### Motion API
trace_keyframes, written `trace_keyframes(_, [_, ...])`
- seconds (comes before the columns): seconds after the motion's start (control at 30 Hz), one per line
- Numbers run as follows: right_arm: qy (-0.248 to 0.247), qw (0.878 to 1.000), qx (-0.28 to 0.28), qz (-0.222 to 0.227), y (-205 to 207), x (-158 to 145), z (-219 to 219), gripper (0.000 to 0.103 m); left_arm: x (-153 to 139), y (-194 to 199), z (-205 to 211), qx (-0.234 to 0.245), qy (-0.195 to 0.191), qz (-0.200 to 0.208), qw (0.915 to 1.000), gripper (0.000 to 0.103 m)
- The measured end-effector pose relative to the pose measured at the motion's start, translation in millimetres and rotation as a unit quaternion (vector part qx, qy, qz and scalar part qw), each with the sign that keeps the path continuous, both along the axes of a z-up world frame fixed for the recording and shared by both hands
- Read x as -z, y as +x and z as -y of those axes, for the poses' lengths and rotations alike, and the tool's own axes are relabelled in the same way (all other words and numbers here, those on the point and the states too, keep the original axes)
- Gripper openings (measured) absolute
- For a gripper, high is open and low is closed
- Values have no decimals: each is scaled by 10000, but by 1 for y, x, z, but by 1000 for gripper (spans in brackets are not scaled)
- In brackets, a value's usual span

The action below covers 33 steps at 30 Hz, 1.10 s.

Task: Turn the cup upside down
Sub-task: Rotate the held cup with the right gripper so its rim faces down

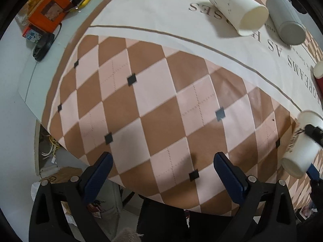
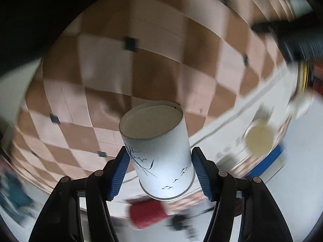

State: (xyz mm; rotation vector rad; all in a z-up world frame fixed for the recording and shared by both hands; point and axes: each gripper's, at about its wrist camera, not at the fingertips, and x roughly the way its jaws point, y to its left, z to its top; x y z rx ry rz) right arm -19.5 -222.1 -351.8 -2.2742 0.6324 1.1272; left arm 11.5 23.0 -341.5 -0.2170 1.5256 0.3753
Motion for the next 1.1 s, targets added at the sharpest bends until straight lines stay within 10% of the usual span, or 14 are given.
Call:
trace_keyframes(0.17, [327,9713,2314,-436,57,-18,-16,64,-5,9,-4,8,83,64,9999,102])
trace_keyframes(0.3, [597,9137,3973,-615,108,-27,-9,64,-12,19,0,101,133,158,9997,102])
trace_keyframes(0.57, [690,7651,6320,-1021,185,-27,26,64,-27,44,17,388,143,285,9987,102])
trace_keyframes(0.8, [780,5981,7862,-1348,227,-16,67,64,-31,57,26,564,65,284,9980,102])
trace_keyframes(0.9, [858,5471,8213,-1371,236,-12,80,64,-29,61,30,615,9,260,9978,102])
trace_keyframes(1.1, [1023,4902,8546,-1373,250,-10,101,64,-23,63,37,719,-131,177,9972,102])
